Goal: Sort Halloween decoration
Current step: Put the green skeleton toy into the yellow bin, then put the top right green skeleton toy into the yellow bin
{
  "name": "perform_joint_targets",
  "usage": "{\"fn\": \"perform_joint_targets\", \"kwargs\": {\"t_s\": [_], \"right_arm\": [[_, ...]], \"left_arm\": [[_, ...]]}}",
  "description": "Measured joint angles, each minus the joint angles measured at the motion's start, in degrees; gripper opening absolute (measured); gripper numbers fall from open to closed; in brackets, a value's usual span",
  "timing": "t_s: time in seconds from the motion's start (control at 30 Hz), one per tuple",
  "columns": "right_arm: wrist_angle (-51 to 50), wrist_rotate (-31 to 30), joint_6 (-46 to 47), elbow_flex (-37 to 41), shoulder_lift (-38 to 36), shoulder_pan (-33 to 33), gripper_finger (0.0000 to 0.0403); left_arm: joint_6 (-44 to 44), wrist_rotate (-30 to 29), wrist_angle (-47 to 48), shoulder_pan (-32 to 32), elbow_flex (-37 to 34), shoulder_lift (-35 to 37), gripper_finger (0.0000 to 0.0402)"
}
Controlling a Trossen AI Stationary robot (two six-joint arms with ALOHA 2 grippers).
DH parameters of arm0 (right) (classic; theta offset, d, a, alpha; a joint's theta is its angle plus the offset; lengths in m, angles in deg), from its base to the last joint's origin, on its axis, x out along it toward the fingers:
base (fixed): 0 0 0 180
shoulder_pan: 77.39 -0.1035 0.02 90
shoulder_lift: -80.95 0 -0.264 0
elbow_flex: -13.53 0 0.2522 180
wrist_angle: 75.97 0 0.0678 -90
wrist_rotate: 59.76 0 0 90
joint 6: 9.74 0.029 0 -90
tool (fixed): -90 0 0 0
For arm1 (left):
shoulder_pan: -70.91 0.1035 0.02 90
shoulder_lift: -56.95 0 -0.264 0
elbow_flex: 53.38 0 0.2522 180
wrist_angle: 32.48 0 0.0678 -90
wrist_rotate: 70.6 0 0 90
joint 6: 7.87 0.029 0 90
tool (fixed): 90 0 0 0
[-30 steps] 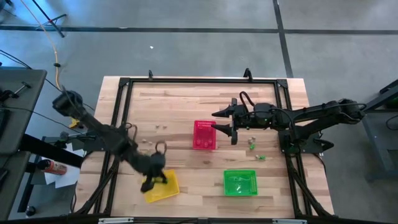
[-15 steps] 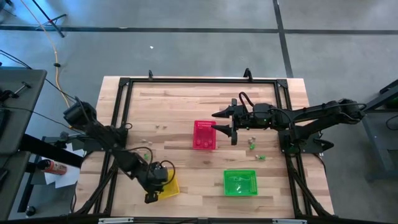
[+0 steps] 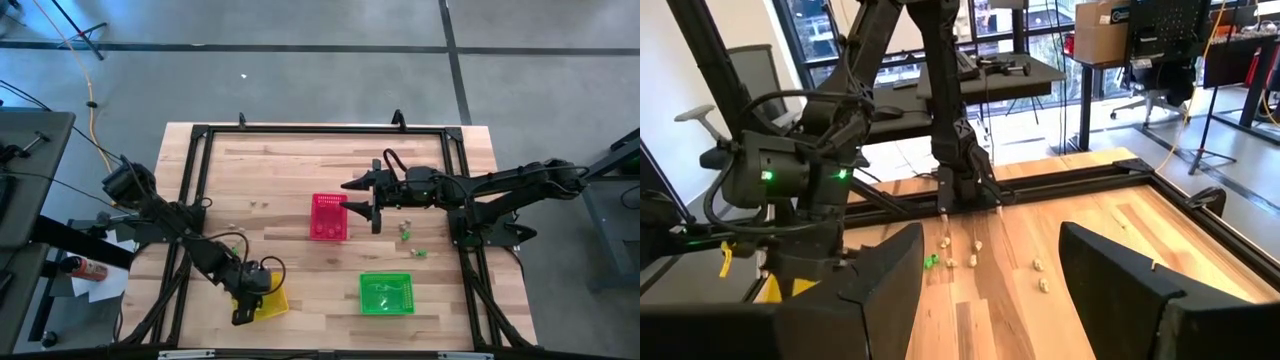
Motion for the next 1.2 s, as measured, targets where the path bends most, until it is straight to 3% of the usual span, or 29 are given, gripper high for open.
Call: {"fn": "perform_joint_targets", "kwargs": {"t_s": [0.2,0.3,0.37,0.53,0.63,0.7,0.8,0.9,1.2], "right_arm": [[-0.52,0.0,0.04,0.0,0.02,-0.02,0.0227],[-0.34,0.0,0.04,0.04,0.01,-0.01,0.0227],[0.41,0.0,0.11,0.07,0.0,0.0,0.0227],[1.64,0.0,3.05,0.07,0.0,-0.02,0.0227],[1.94,0.0,4.83,0.07,0.01,0.0,0.0227],[2.43,0.0,5.71,0.07,0.02,0.0,0.0227],[4.23,0.0,5.9,0.07,0.01,0.0,0.0227],[6.32,0.0,5.34,0.08,0.01,-0.01,0.0227],[7.22,-0.39,1.39,0.07,0.0,-0.02,0.0227]], "left_arm": [[0.54,7.96,-0.21,2.75,-0.04,3.12,0.0171],[3.98,7.81,-0.71,5.66,-0.09,7.78,0.0178],[6.9,3.94,-0.6,8.29,-0.09,11.68,0.0178],[18.74,-13.87,-2.45,15.78,-0.09,21.24,0.0174],[30.79,-21.79,-8.99,20.74,-0.09,24.97,0.0173],[38.6,-23.58,-15.7,24.21,-0.02,26.21,0.0173],[45.89,-22.43,-25.1,29.31,0.0,26.41,0.0173],[47.09,-19.57,-30.09,33.67,0.02,25.62,0.0173],[45.05,-14.61,-30.93,37.97,-0.07,24.7,0.0173]]}}
